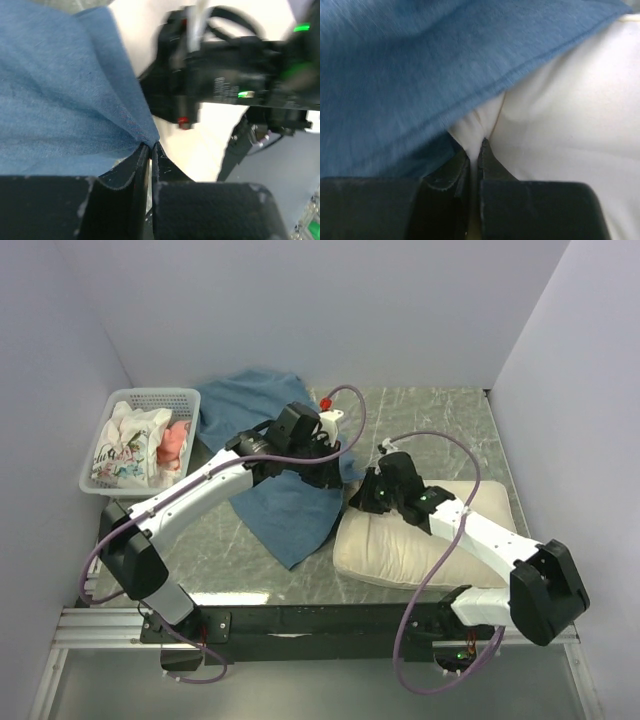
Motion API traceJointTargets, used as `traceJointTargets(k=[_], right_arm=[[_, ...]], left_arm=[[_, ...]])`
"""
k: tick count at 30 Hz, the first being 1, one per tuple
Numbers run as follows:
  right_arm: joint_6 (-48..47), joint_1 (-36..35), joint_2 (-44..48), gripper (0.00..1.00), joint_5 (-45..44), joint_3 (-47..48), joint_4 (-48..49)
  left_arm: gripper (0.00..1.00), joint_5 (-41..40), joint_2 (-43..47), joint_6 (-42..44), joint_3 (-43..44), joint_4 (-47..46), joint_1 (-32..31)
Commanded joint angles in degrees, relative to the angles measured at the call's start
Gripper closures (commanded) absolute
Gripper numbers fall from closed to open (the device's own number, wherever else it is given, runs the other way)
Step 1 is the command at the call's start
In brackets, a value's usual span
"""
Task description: Put the pillow into the pillowcase
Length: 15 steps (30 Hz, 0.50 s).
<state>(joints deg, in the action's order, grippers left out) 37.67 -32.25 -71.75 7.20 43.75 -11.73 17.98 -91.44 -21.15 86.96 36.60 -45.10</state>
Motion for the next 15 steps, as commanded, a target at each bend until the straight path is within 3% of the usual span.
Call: traceJointTargets(k=[1, 9, 15], right_arm=[[-0.6, -4.0, -3.6, 1.0, 1.0, 5.4, 4.7], [-0.3, 0.7, -7.3, 1.0, -0.6, 2.2, 9.8], [6.4, 2.1, -4.7, 1.0, -4.0, -0.9, 17.5]], left_arm=[[0.9, 5.7, 3.5, 2.4, -0.6, -2.4, -1.2], [0.87, 8.5, 5.7, 3.8, -4.4, -4.1, -2.4], [0.84, 6.8, 5.7, 0.0, -10.9, -10.8, -3.1]])
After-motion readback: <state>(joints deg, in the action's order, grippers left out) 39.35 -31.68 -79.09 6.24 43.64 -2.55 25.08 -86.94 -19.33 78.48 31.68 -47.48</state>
